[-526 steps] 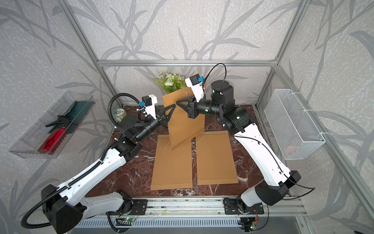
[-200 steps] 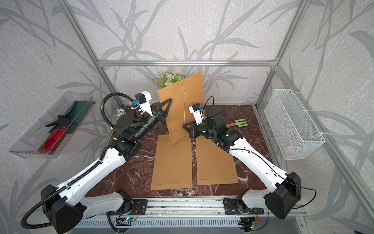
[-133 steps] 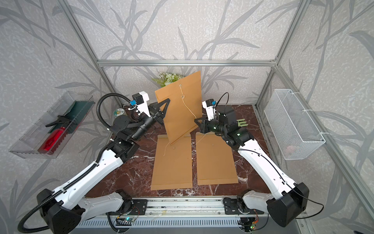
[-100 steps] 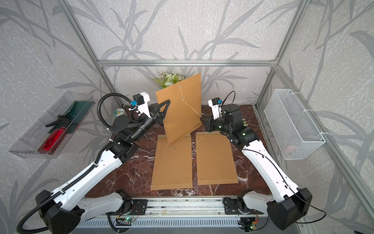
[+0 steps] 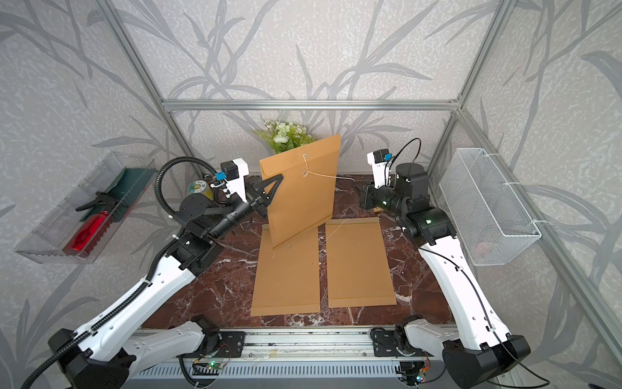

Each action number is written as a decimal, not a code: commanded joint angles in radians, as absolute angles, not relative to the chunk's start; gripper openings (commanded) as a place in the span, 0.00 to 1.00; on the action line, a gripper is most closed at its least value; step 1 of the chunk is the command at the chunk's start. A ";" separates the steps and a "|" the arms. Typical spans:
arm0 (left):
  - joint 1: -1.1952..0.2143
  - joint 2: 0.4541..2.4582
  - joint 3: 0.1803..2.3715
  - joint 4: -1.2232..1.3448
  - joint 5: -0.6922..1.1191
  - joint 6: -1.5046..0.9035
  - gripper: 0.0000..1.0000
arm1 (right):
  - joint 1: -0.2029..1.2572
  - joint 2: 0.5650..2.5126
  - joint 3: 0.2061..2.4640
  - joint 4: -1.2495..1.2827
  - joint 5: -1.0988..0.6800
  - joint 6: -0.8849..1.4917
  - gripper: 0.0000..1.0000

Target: Open the file bag

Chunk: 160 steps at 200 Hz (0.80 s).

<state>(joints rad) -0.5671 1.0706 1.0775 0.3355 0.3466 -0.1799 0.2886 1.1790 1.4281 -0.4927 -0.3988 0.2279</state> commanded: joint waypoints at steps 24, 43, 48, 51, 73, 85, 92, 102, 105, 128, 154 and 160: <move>-0.560 1.042 1.062 0.271 0.383 -0.113 0.00 | 0.284 1.163 1.517 -0.545 -0.390 0.184 0.00; -0.559 1.040 1.060 0.255 0.375 -0.096 0.00 | 0.283 1.159 1.542 -0.567 -0.377 0.170 0.00; -0.558 1.040 1.059 0.253 0.374 -0.094 0.00 | 0.282 1.158 1.548 -0.575 -0.373 0.165 0.00; -0.557 1.040 1.058 0.252 0.374 -0.091 0.00 | 0.282 1.158 1.551 -0.579 -0.370 0.163 0.00; -0.554 1.037 1.058 0.246 0.377 -0.081 0.00 | 0.279 1.151 1.569 -0.607 -0.350 0.145 0.00; -0.551 1.035 1.057 0.244 0.383 -0.073 0.00 | 0.276 1.146 1.576 -0.621 -0.342 0.137 0.00; -0.550 1.035 1.056 0.242 0.387 -0.069 0.00 | 0.276 1.143 1.580 -0.629 -0.340 0.133 0.00; -0.546 1.035 1.057 0.240 0.390 -0.060 0.00 | 0.275 1.136 1.584 -0.637 -0.329 0.126 0.00; -0.546 1.035 1.058 0.238 0.389 -0.058 0.00 | 0.272 1.134 1.586 -0.641 -0.324 0.124 0.00; -0.531 1.034 1.055 0.235 0.388 -0.046 0.00 | 0.270 1.131 1.607 -0.666 -0.326 0.114 0.00; -0.517 1.036 1.057 0.241 0.400 -0.044 0.00 | 0.270 1.126 1.610 -0.683 -0.335 0.107 0.00; -0.514 1.037 1.058 0.244 0.404 -0.044 0.00 | 0.270 1.124 1.607 -0.683 -0.334 0.107 0.00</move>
